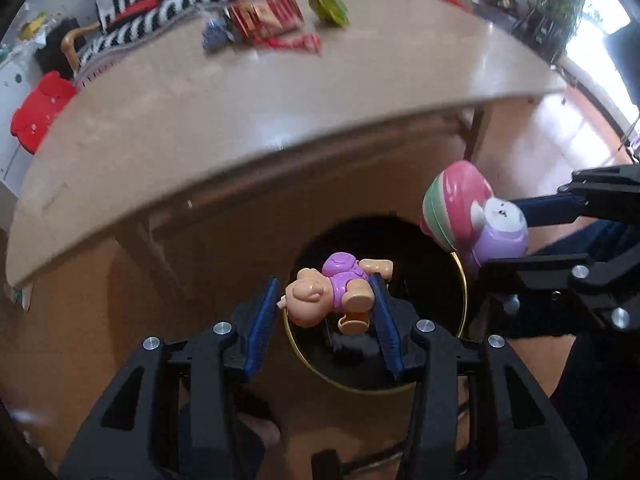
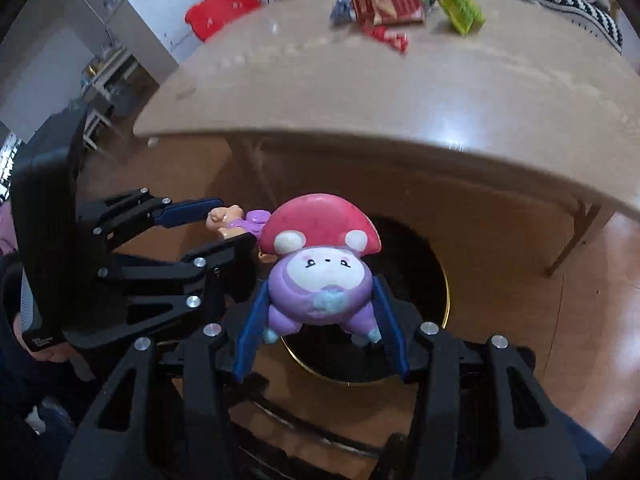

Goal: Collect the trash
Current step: 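Carry the doll toy and mushroom toy down over the black bin, then open both tools to drop the toys into the bin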

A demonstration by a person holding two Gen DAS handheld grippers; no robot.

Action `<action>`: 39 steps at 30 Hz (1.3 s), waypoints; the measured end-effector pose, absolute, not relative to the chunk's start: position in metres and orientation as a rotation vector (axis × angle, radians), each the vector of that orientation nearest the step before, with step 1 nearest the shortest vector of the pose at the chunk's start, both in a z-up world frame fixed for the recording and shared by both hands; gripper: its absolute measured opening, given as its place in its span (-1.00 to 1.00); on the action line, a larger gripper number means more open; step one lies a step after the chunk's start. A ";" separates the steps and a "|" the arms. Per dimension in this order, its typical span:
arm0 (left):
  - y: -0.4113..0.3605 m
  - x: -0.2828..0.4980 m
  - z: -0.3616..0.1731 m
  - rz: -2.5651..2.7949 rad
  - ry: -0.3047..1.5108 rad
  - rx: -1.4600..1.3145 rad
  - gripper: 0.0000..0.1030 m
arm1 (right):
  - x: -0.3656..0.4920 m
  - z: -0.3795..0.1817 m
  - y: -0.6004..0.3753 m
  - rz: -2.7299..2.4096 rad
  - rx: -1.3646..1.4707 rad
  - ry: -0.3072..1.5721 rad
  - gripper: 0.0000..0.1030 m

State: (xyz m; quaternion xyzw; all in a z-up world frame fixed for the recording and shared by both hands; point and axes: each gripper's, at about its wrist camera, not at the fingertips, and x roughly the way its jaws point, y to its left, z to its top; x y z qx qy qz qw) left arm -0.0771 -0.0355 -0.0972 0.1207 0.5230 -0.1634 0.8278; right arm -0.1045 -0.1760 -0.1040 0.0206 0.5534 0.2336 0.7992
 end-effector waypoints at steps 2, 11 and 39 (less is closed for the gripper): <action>-0.037 -0.077 -0.109 -0.348 1.152 0.251 -0.12 | -0.106 -0.103 -0.175 0.499 0.034 1.185 0.00; -0.036 -0.074 -0.121 -0.338 1.195 0.221 -0.12 | -0.104 -0.109 -0.176 0.492 0.021 1.198 0.00; -0.037 -0.066 -0.112 -0.299 1.175 0.216 0.62 | -0.090 -0.101 -0.204 0.429 0.129 1.178 0.67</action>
